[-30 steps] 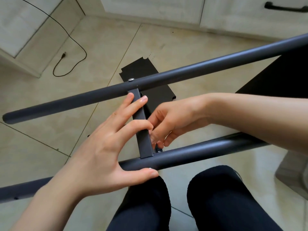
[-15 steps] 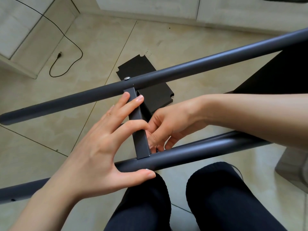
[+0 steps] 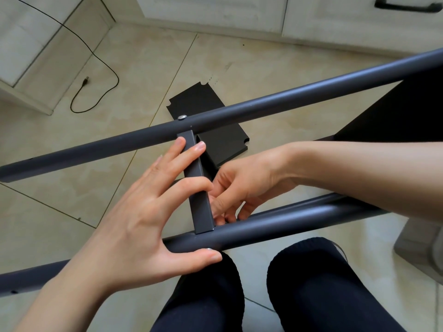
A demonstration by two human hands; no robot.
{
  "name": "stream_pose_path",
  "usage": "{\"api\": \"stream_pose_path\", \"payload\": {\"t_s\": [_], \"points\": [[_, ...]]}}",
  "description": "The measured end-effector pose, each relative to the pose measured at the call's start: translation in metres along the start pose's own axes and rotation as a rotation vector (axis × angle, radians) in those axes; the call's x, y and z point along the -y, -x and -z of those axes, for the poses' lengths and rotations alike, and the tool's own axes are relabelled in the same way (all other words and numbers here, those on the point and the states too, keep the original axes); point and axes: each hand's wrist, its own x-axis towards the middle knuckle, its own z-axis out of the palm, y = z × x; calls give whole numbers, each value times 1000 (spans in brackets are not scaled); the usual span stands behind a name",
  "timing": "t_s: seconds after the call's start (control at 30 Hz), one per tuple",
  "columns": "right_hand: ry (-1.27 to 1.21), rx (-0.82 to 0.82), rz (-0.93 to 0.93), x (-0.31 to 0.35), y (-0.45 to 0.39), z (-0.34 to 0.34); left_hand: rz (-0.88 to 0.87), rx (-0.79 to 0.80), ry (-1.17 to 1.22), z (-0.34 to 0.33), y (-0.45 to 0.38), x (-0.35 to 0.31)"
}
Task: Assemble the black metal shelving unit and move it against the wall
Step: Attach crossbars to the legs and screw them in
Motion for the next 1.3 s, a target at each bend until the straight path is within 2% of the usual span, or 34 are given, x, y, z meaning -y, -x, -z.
{"api": "stream_pose_path", "payload": {"t_s": [1.0,1.3], "points": [[52,-15,-77,1,-4,-1,-4,-1,13,0,-1,1],[30,-4,-24,2,-1,3,0,1,24,-1,-1,2]]}}
